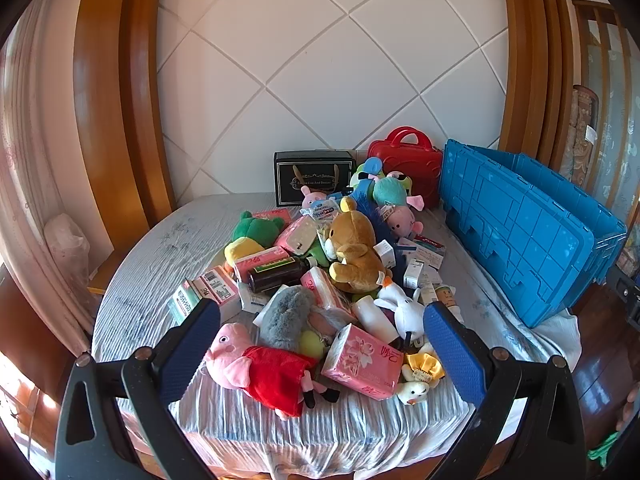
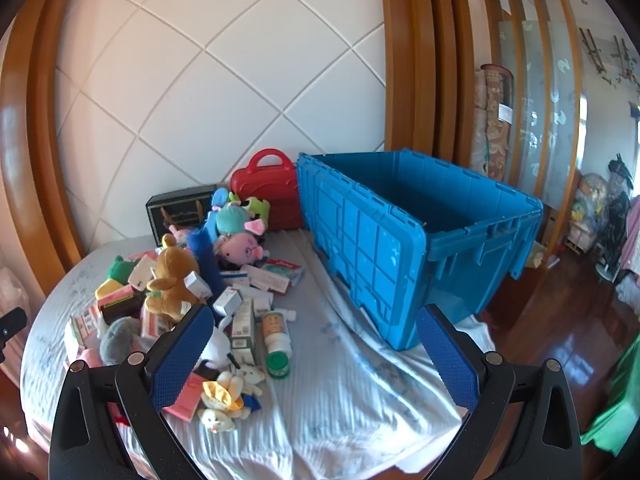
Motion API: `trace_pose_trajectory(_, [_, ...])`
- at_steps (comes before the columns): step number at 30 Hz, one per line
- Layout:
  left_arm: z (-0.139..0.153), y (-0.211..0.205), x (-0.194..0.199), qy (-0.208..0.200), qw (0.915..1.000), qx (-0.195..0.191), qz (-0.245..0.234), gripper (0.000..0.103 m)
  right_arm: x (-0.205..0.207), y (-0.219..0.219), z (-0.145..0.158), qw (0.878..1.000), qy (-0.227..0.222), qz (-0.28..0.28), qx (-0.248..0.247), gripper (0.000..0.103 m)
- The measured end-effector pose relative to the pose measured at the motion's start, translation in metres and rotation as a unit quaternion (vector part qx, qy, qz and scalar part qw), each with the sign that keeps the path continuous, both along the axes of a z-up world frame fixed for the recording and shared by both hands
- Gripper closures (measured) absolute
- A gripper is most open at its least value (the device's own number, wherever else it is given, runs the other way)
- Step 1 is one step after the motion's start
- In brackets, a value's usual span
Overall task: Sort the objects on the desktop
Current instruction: 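Move both tools toward the pile of toys on the table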
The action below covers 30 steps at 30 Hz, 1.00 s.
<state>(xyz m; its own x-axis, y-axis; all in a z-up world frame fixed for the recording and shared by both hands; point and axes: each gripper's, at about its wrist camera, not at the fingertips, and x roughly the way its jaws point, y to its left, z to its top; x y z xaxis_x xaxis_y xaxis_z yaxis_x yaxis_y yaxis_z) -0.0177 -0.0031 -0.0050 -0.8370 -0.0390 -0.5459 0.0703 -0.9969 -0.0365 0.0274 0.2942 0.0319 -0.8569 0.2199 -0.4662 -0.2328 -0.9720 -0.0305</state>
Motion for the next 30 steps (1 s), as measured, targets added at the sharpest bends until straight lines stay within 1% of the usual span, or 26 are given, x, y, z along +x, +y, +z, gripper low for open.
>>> trace_pose_trajectory(11, [-0.002,-0.001,-0.004,-0.006,1.0000,0.002,0.001,0.000,-0.005,-0.003,-0.003,1.000,-0.009,-0.006,0.018,0.000])
trace_pose_trajectory(18, [-0.013,-0.003,-0.013,-0.021,0.9997,0.014,0.002,0.000,-0.012,0.000,-0.008,1.000,-0.018,-0.002,0.017,0.000])
trace_pose_trajectory(23, [-0.035,-0.010,-0.024,-0.052,0.9981,0.028,0.015,0.000,-0.027,0.000,-0.019,0.999,-0.036,0.012,0.016,0.000])
trace_pose_trajectory(27, [-0.063,-0.023,-0.036,-0.093,0.9940,0.025,0.051,0.000,-0.047,-0.002,-0.041,0.997,-0.067,0.035,0.010,0.000])
trace_pose_trajectory(30, [-0.086,-0.034,-0.044,-0.124,0.9886,0.018,0.084,0.000,-0.066,-0.005,-0.064,0.993,-0.098,0.059,0.006,0.000])
